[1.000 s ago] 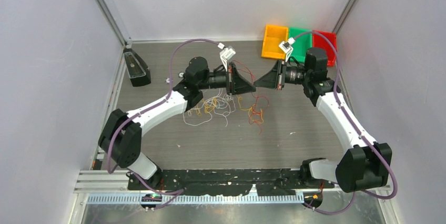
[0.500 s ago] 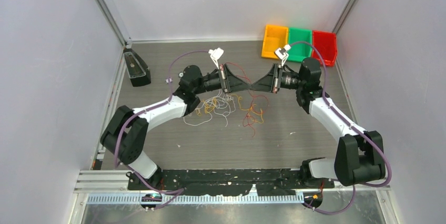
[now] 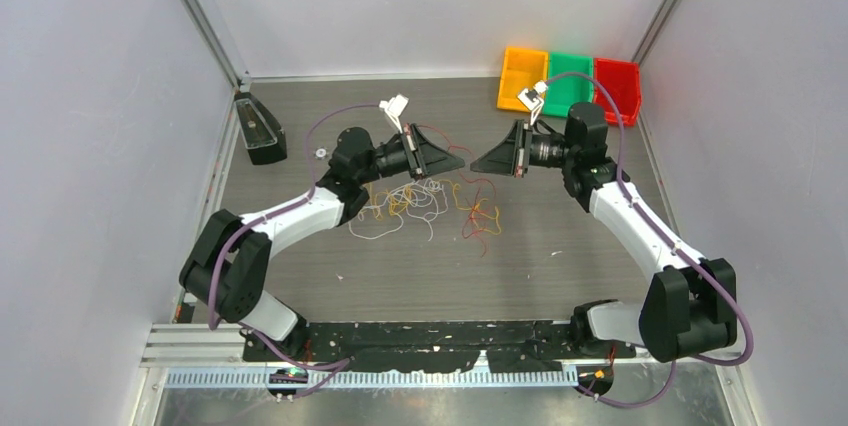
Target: Untangle the cables
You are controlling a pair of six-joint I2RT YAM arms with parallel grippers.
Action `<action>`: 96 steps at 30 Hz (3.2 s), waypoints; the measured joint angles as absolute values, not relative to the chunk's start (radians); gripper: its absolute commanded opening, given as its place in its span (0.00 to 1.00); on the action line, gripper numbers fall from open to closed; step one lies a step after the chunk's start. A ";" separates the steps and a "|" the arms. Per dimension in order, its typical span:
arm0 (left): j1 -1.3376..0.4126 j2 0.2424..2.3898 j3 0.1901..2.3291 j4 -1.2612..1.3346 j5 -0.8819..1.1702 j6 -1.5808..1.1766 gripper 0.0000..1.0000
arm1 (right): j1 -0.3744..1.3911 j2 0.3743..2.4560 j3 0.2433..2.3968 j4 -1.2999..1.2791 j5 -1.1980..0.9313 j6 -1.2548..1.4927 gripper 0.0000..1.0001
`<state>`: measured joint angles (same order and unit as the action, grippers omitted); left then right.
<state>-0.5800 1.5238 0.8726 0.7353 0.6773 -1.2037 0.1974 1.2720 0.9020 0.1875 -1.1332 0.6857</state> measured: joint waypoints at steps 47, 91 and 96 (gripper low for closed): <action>-0.615 1.592 0.898 0.787 0.654 -1.355 0.00 | 0.294 1.285 0.981 -0.141 -1.014 0.315 0.21; -0.898 1.086 0.813 0.466 0.470 0.439 0.84 | 0.409 1.130 0.907 0.232 -1.093 0.819 0.05; -0.902 1.128 0.811 0.485 0.430 0.482 0.75 | 0.418 1.121 0.907 0.263 -1.093 0.844 0.05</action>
